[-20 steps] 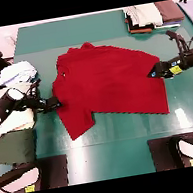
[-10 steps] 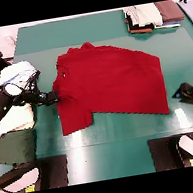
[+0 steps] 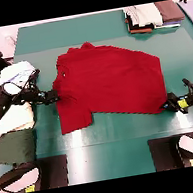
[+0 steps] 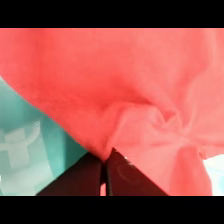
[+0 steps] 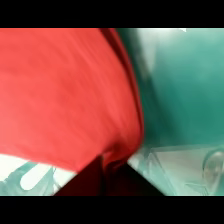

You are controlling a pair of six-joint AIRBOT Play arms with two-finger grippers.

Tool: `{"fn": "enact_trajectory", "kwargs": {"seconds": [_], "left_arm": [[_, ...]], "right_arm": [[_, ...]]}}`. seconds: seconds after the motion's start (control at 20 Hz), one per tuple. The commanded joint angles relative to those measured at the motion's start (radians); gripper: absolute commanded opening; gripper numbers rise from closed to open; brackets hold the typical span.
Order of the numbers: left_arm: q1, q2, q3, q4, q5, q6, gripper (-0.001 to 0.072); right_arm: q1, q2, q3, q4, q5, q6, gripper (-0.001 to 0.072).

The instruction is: Fold the shirts.

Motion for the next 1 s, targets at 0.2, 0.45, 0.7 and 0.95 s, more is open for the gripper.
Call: {"fn": "enact_trajectory", "kwargs": {"seconds": [0.2, 0.45, 0.7, 0.95], "left_arm": [[0.000, 0.184, 0.096, -0.005, -0.005, -0.031, 0.0023], [0.000, 0.440, 0.480, 0.003, 0.009, -0.063, 0.0022], [0.000, 0.536, 0.919, 0.005, 0.046, -0.090, 0.0022], [-0.001, 0.533, 1.118, 0.203, 0.043, -0.167, 0.0021]], "right_arm": [[0.250, 0.057, 0.238, 0.066, 0.066, -0.029, 0.0018], [0.372, 0.269, 0.770, 0.062, 0.018, -0.015, 0.0017], [0.375, 0.370, 1.231, -0.074, -0.021, 0.064, 0.0017], [0.372, 0.323, 1.541, -0.241, 0.138, 0.137, 0.0016]]}}
